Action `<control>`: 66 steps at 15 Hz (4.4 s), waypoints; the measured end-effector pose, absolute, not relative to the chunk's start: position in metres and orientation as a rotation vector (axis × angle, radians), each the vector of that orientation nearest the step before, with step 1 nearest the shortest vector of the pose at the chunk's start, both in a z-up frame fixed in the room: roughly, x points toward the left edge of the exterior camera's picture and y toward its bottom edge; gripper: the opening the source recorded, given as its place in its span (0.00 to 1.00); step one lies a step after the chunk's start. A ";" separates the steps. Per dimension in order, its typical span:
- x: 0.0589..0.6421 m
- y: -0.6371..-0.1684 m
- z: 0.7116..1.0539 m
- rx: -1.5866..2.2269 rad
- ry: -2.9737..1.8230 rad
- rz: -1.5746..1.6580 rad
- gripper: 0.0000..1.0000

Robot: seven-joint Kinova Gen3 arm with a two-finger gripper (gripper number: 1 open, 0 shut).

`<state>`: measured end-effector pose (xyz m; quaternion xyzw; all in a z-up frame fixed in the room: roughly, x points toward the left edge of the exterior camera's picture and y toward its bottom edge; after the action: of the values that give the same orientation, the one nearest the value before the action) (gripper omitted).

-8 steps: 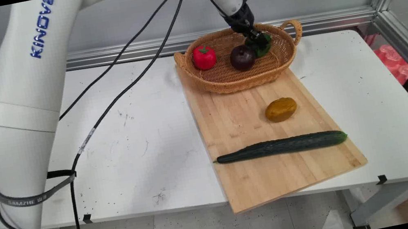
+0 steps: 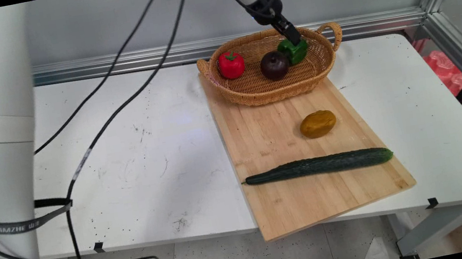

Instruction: Pick up the potato from the cutting board, then place the picked object in the vegetable basket

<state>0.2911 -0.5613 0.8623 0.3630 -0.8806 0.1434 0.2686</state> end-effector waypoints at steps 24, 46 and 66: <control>0.356 -0.311 0.957 0.677 -2.502 0.229 1.00; 0.197 -0.376 0.839 0.928 -2.524 0.187 1.00; 0.189 -0.389 0.843 0.875 -2.518 0.157 0.00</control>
<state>0.1894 -0.3889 0.8430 0.3186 -0.9169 0.0573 0.2334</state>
